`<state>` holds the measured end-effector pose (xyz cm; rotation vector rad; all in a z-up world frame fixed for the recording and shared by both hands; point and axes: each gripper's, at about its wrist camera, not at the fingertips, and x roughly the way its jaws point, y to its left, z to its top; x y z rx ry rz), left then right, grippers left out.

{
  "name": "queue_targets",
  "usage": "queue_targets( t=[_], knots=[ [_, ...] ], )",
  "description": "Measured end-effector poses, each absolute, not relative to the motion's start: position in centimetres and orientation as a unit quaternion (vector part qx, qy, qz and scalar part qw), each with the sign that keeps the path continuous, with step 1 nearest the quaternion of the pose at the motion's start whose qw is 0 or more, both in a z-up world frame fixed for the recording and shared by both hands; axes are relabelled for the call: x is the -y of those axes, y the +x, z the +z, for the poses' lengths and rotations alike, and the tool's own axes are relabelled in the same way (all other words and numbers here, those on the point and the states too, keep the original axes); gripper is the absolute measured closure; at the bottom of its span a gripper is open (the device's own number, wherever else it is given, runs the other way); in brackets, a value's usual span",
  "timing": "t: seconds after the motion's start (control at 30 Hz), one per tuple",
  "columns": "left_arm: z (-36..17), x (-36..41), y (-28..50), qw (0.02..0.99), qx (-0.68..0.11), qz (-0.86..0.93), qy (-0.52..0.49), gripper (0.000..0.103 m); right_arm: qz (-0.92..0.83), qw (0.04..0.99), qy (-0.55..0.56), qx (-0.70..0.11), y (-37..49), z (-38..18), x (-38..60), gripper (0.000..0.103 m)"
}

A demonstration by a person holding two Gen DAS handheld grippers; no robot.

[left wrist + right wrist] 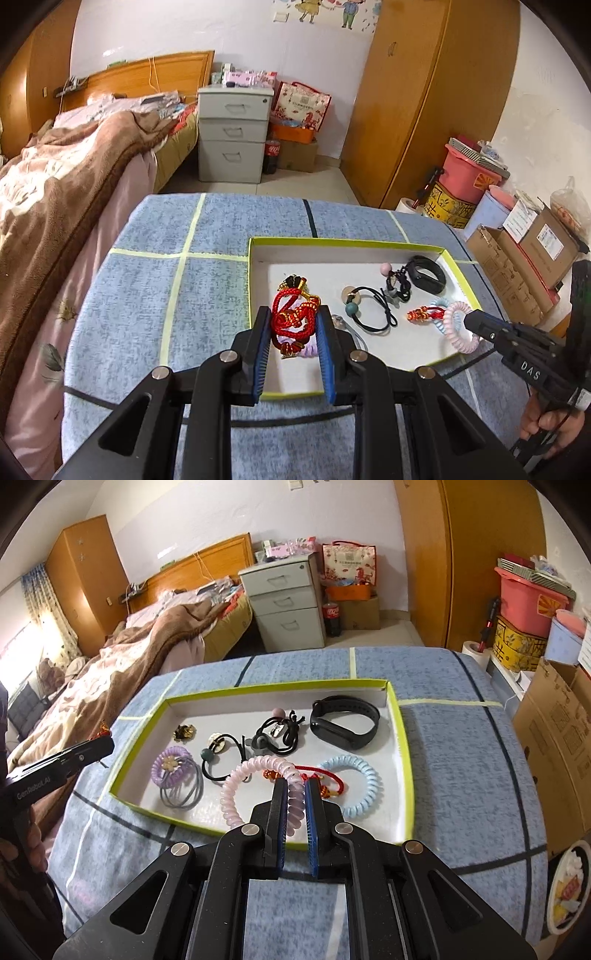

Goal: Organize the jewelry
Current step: 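Carry the red cord knot in the left tool and pink coil in the right tool into the lid, then open the left tool to drop the red knot while the right tool releases the pink coil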

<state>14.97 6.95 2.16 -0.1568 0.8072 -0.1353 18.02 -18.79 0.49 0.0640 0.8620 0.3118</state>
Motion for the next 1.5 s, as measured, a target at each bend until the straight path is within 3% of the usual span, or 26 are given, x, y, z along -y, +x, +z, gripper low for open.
queue_targets(
  t=[1.2,1.5],
  knots=[
    [-2.1,-4.9,19.5,0.89,-0.449,-0.067,-0.054,0.077,0.138,0.885,-0.02,-0.444,19.9,-2.5,17.2,0.093],
    [-2.2,-4.4,19.6,0.889,-0.451,-0.065,-0.051,0.071,0.137,0.886,-0.023,-0.443,19.9,-2.7,17.2,0.092]
  ],
)
